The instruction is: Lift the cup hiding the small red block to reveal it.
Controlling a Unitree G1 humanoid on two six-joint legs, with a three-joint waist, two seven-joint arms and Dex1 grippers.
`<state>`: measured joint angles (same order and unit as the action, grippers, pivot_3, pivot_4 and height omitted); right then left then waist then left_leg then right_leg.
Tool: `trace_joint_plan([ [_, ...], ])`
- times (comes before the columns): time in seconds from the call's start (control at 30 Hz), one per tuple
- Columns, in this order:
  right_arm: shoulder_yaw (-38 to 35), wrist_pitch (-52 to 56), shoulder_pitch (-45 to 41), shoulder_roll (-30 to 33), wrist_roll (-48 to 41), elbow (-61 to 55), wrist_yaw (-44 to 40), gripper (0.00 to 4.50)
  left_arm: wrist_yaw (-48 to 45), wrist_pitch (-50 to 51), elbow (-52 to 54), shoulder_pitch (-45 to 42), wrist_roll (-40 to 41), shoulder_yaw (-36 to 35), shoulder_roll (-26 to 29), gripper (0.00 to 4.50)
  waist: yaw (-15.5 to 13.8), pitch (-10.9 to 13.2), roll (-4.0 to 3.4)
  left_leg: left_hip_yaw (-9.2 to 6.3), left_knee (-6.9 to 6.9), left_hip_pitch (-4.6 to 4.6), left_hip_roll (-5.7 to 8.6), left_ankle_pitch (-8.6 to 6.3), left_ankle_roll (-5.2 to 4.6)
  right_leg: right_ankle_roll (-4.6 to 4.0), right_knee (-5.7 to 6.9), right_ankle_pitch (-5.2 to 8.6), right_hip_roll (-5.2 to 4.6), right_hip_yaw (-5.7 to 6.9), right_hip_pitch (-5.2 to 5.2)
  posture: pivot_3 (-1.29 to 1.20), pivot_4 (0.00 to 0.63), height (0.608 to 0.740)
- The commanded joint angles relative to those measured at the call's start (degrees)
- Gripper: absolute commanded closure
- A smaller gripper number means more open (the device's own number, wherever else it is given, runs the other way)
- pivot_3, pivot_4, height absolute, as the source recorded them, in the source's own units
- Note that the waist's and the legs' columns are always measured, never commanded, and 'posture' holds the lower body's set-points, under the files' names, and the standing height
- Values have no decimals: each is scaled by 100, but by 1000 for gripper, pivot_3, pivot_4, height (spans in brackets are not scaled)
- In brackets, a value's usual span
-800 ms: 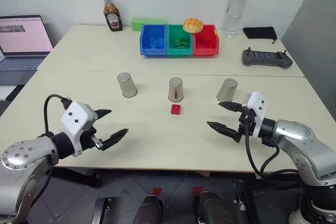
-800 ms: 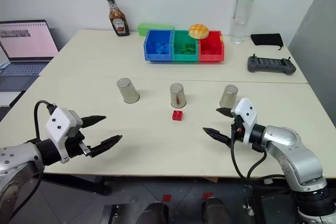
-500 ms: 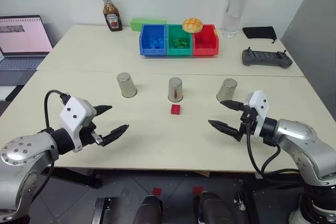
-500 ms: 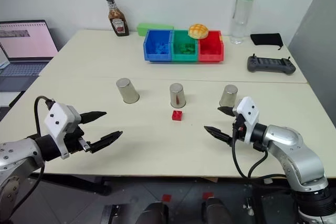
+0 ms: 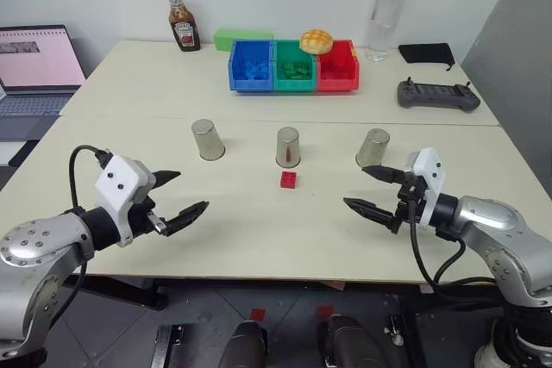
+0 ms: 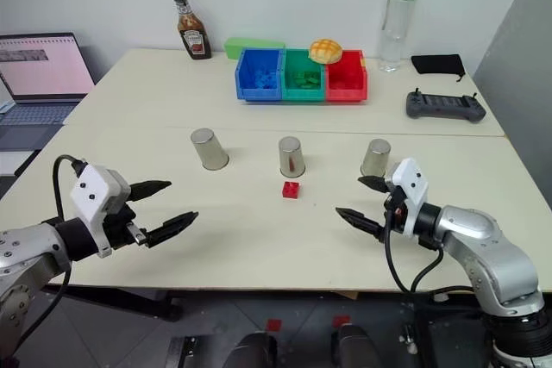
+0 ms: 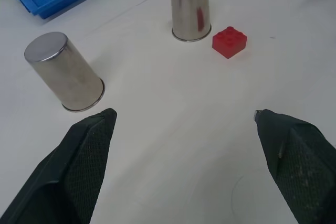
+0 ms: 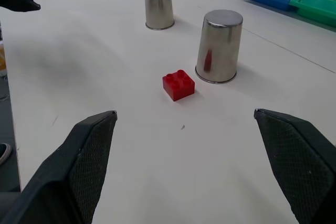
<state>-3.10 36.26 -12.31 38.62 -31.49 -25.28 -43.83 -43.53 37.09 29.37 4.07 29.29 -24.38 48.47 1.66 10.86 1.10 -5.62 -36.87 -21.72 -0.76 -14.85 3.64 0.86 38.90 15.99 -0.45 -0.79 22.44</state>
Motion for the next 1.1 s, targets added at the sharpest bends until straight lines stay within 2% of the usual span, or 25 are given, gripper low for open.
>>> trace_joint_plan([
  [0.03,-191,3,4,113,-112,-268,-37,41,117,-9,112,-3,133,-324,-68,0,-1,0,0,0,0,0,0,0,0,0,0,0,0,0,0,0,150,740],
  [0.4,-128,-501,121,123,143,-201,-144,41,-252,-522,-364,-182,-209,-31,185,0,-3,0,0,6,0,-3,0,0,0,1,-1,0,1,-3,6,0,150,740],
  [1.1,-122,-1099,-12,21,265,214,-393,41,-467,-302,-370,-443,-41,77,267,0,1,0,0,11,2,-8,-1,0,0,3,0,-1,1,-7,16,0,150,740],
])
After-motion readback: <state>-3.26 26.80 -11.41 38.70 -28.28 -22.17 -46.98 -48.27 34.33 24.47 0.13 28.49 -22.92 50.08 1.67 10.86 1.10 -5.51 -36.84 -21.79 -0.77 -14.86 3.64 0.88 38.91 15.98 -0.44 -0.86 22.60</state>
